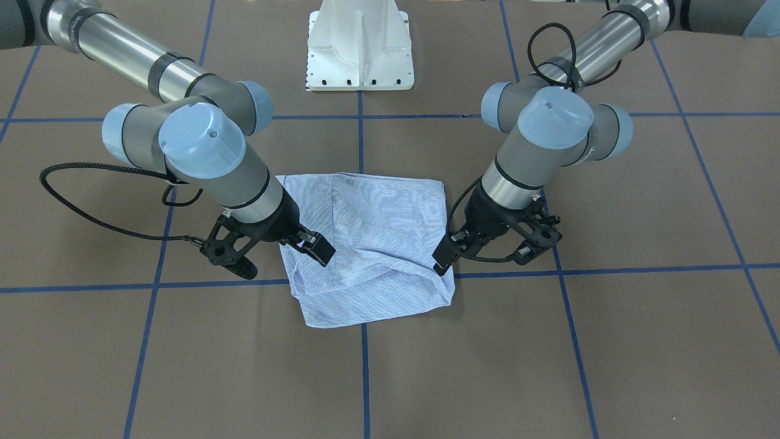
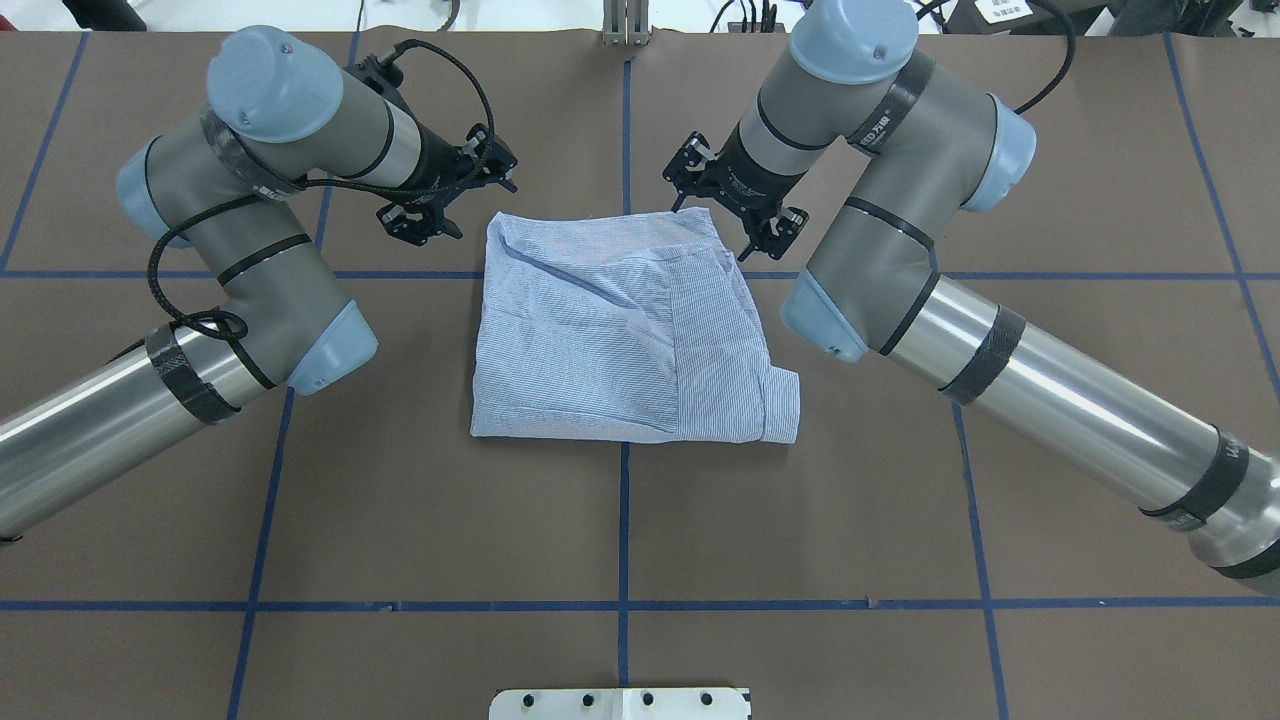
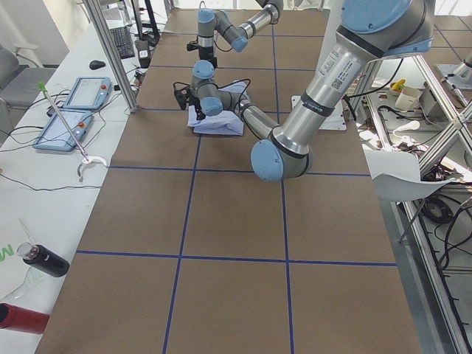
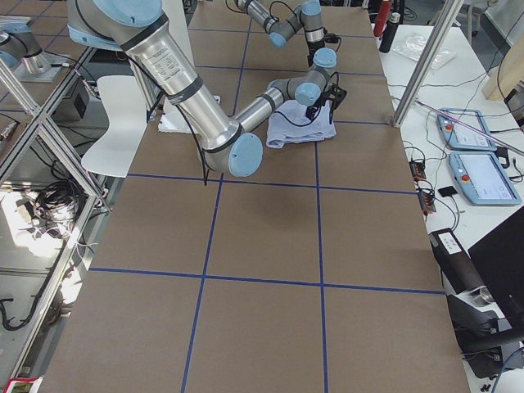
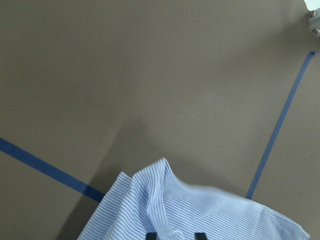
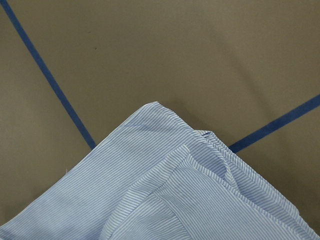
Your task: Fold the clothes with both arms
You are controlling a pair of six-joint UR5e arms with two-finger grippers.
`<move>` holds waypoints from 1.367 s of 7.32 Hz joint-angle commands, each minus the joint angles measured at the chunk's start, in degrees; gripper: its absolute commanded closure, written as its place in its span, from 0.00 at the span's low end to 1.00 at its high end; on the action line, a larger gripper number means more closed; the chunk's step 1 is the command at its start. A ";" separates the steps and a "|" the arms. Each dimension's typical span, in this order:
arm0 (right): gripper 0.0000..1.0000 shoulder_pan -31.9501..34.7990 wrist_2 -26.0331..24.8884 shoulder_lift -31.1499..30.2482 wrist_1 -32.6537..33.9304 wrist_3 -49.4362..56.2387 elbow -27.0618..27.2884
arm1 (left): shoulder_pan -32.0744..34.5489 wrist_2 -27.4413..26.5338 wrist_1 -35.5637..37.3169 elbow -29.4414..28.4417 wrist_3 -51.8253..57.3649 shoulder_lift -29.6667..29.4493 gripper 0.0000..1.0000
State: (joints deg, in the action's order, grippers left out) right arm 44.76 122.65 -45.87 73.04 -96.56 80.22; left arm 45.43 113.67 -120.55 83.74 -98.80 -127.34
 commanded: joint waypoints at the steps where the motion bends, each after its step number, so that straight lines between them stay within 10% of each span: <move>1: 0.00 -1.24 -4.84 0.43 0.00 4.59 1.07 | 0.19 0.41 0.40 7.09 0.89 4.88 0.00; 5: 0.00 2.76 -8.93 -7.00 2.18 34.01 6.41 | 3.77 -0.03 3.04 21.16 19.64 18.30 0.00; 10: 0.00 20.50 -0.62 -14.75 27.68 74.17 16.63 | 22.38 0.68 8.27 21.65 57.68 27.85 0.00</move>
State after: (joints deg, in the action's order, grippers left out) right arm 60.04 117.46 -57.55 98.18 -31.38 95.79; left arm 62.15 114.18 -115.68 106.03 -51.73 -100.48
